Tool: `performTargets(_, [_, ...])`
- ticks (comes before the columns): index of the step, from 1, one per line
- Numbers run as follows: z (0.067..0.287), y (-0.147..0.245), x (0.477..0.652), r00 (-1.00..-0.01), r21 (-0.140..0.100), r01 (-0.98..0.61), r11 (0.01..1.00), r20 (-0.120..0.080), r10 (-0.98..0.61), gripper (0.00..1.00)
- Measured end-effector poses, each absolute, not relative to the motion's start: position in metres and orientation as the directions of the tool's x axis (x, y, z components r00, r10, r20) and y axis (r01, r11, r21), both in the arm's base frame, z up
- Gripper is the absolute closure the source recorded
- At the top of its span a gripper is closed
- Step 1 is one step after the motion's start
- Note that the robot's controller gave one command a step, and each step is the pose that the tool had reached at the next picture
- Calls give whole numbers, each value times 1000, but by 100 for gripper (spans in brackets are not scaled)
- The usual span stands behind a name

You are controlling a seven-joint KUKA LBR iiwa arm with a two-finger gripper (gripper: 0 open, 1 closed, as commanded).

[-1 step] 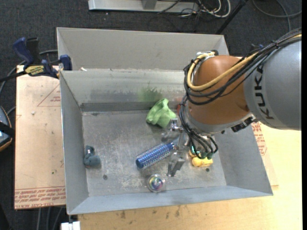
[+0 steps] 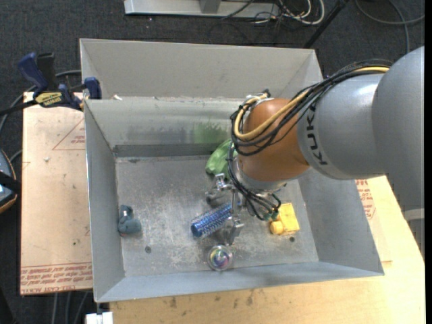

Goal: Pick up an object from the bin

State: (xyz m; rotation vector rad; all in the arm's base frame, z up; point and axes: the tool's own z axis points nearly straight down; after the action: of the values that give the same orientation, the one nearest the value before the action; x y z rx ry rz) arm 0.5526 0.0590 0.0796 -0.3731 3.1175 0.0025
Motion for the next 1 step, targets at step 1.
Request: performTargets(1, [83, 60, 553, -972, 2, -235, 972, -5, -235, 100])
